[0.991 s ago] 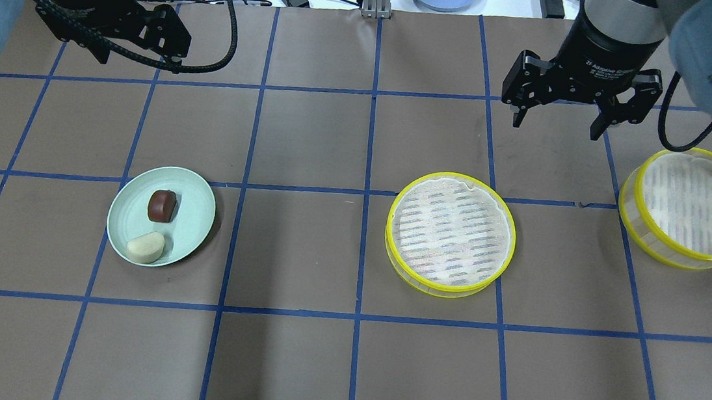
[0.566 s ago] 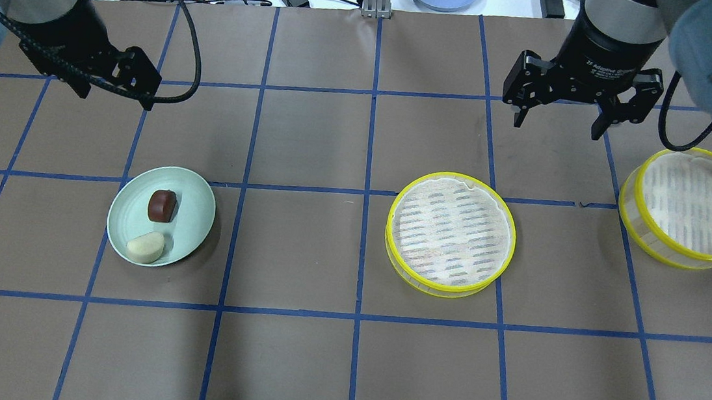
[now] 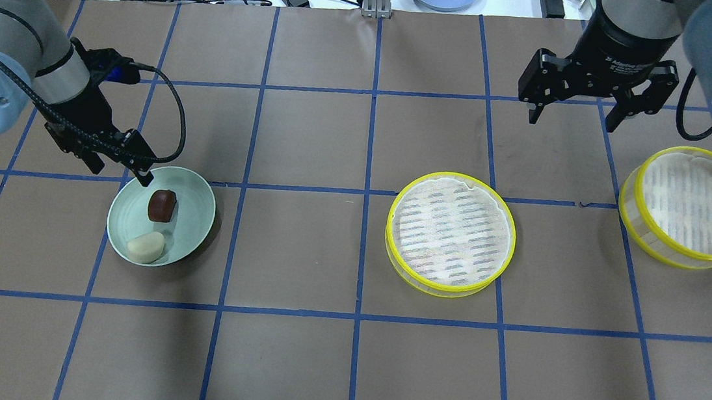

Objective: Stack buns with steamer

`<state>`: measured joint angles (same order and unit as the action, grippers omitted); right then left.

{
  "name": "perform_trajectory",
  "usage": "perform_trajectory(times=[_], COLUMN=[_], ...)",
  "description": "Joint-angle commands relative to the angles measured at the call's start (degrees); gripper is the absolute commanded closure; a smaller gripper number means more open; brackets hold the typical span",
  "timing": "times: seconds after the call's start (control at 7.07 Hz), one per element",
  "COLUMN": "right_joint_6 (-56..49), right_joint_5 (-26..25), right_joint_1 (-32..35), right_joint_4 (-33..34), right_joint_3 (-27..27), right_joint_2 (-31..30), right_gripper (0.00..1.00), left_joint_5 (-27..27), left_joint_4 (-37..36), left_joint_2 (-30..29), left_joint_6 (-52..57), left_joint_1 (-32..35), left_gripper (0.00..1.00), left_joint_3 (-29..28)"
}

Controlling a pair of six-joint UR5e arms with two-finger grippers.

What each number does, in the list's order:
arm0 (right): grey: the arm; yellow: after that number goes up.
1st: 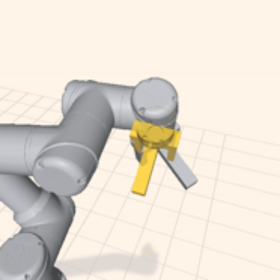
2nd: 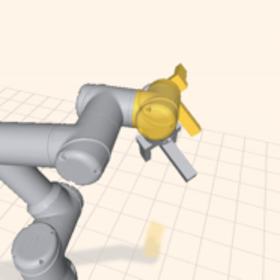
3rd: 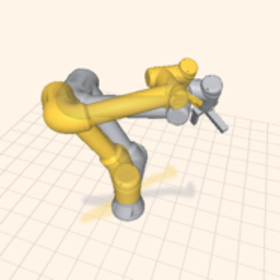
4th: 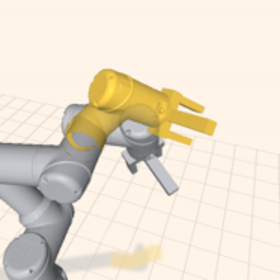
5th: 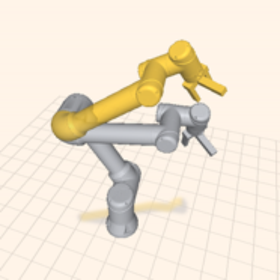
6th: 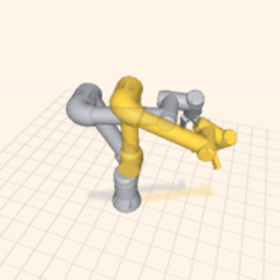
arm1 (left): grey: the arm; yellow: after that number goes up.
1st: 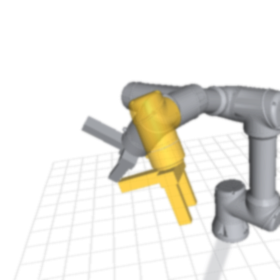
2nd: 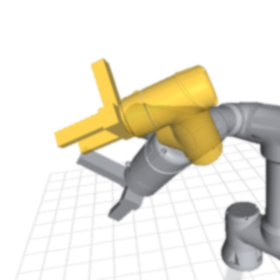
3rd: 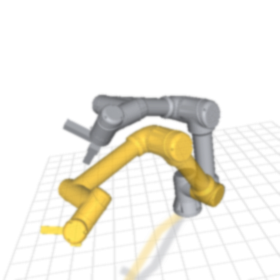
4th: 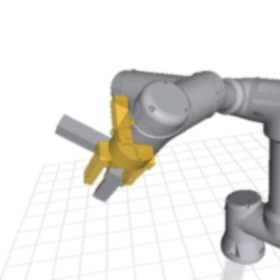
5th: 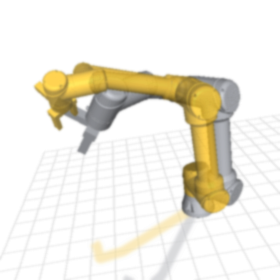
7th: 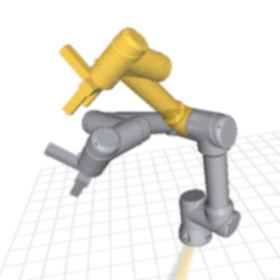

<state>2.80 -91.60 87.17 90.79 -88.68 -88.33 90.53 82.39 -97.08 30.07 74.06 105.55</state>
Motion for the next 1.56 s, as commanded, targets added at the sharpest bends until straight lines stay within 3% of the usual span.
perform_trajectory(times=[0.0, 0.28, 0.42, 0.71, 0.99, 1.13, 1.27, 1.42], right_joint_6=[-6.72, -9.39, -10.96, -23.48, -36.06, -42.03, -47.31, -52.15], right_joint_5=[0.19, -1.64, -4.44, -4.21, -4.38, -3.94, -3.85, -0.89], right_joint_1=[-7.95, -9.56, -12.96, -20.77, -26.06, -29.05, -30.73, -32.14], right_joint_4=[0.08, 0.34, 3.74, 6.75, 14.37, 17.8, 22.36, 27.37], right_joint_3=[0.0, 0.0, 0.09, 0.09, 0.0, 0.0, 0.0, 0.0], right_joint_2=[1.14, 2.28, 4.2, 8.59, 14.39, 17.55, 20.36, 22.92], right_gripper=[0.0, 0.0, 0.0, 0.0, 0.0, 0.0, 0.0, 0.0], left_joint_5=[1.39, 4.39, 4.31, 4.31, 5.27, 5.19, 5.36, 5.36], left_joint_4=[0.49, 0.49, 0.49, 0.4, 0.4, 0.14, 0.05, 0.31], left_joint_2=[-4.76, -8.54, -9.69, -10.23, -11.89, -12.51, -13.13, -14.0], left_joint_6=[0.69, 1.04, 1.56, 2.36, 2.62, 2.53, 2.53, 1.49], left_joint_1=[-0.23, -0.14, -0.14, -0.32, -0.32, -0.32, -0.32, -0.32], left_gripper=[0.0, 0.0, 0.0, 0.0, 0.0, 0.22, 0.37, 0.61], left_joint_3=[3.25, 3.52, 3.61, 3.61, 3.53, 3.09, 3.09, 3.09])
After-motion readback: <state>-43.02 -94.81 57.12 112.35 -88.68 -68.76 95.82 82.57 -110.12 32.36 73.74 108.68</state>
